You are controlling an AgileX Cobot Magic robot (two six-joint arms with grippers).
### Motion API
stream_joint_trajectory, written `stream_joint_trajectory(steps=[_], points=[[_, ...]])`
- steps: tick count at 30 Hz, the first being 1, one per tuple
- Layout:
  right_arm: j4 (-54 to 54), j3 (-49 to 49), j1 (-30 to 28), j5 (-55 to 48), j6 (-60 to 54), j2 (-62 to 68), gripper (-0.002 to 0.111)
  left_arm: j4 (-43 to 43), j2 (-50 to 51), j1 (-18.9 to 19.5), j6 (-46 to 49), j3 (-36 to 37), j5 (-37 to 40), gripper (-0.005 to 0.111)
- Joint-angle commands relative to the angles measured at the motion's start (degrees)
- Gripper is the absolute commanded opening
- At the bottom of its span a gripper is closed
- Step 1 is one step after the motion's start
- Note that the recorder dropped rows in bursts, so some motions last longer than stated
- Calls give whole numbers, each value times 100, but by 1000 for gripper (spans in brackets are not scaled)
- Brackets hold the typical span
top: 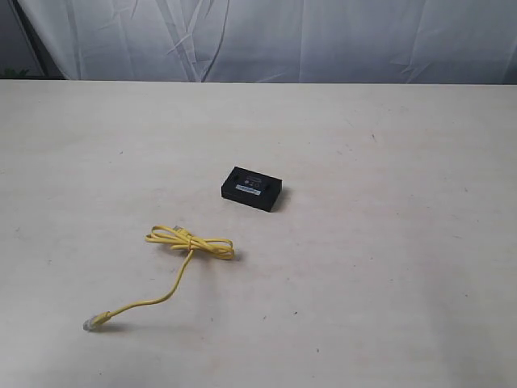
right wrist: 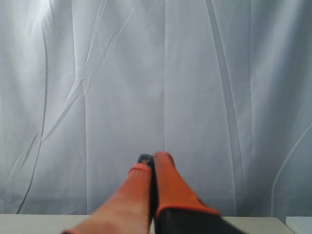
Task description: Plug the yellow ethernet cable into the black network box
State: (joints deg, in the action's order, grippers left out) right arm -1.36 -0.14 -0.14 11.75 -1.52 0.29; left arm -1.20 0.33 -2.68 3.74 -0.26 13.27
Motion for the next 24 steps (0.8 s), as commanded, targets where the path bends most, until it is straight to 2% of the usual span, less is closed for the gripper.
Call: stream_joint_trajectory(steps=[1,8,20,24], points=[[46,14,20,67,-5,-29,0,7,-33,26,-19,26,9,0],[-394,-88,14,-323,-5,306,0,7,-33,26,-19,26,9,0],[84,-2297,20,-2190,-5,2928,0,7,-33,26,-19,26,9,0],[100,-2759,20,-2363,-5,3709,0,7,-33,26,-19,26,9,0]])
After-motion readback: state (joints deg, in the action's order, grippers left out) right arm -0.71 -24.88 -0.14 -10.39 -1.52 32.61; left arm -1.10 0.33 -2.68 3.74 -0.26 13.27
